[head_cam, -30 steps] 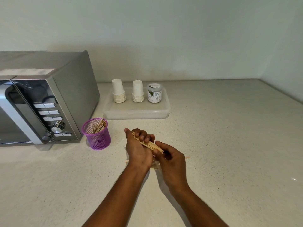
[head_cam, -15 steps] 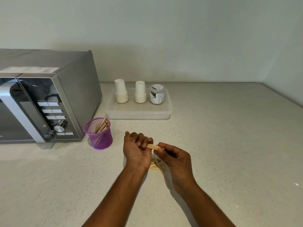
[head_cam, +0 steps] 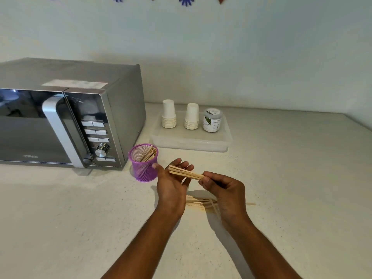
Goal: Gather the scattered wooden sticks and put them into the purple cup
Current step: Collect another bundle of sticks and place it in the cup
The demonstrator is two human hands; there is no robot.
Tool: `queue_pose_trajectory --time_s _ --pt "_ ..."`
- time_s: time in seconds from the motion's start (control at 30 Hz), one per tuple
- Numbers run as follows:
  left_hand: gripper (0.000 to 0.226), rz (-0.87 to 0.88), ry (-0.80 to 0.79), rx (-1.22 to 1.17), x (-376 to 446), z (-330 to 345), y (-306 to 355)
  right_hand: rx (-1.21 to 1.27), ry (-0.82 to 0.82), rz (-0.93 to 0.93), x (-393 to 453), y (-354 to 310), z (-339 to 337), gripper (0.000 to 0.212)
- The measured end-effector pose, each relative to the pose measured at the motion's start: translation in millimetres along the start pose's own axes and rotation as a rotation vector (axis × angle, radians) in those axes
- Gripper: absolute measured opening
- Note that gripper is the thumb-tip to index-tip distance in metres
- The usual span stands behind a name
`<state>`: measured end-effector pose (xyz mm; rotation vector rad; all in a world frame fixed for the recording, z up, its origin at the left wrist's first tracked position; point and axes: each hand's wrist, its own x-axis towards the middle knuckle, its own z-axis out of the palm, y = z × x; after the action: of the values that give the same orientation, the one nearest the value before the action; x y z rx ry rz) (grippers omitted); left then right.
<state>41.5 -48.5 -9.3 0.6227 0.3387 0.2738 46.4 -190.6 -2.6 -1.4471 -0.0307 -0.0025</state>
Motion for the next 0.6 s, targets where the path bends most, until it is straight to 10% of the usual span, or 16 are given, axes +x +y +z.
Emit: queue_pose_trajectory --time_s 0.13,0.27,0.6 --pt "0.041 0.302 0.079 0.653 4.7 -40.7 5.3 0.007 -0.035 -0.059 14.8 -16.6 16.7 0.022" --pt "0.043 0.430 -0.195 1.420 11.4 -79.0 9.2 -0.126 -0.055 -0.237 34.8 -36.1 46.0 0.021" --pt "0.085 0.492 -0.635 2.012 13.9 -80.5 1.3 -0.915 -0.372 -0.812 74.9 -66.1 133.9 0.019"
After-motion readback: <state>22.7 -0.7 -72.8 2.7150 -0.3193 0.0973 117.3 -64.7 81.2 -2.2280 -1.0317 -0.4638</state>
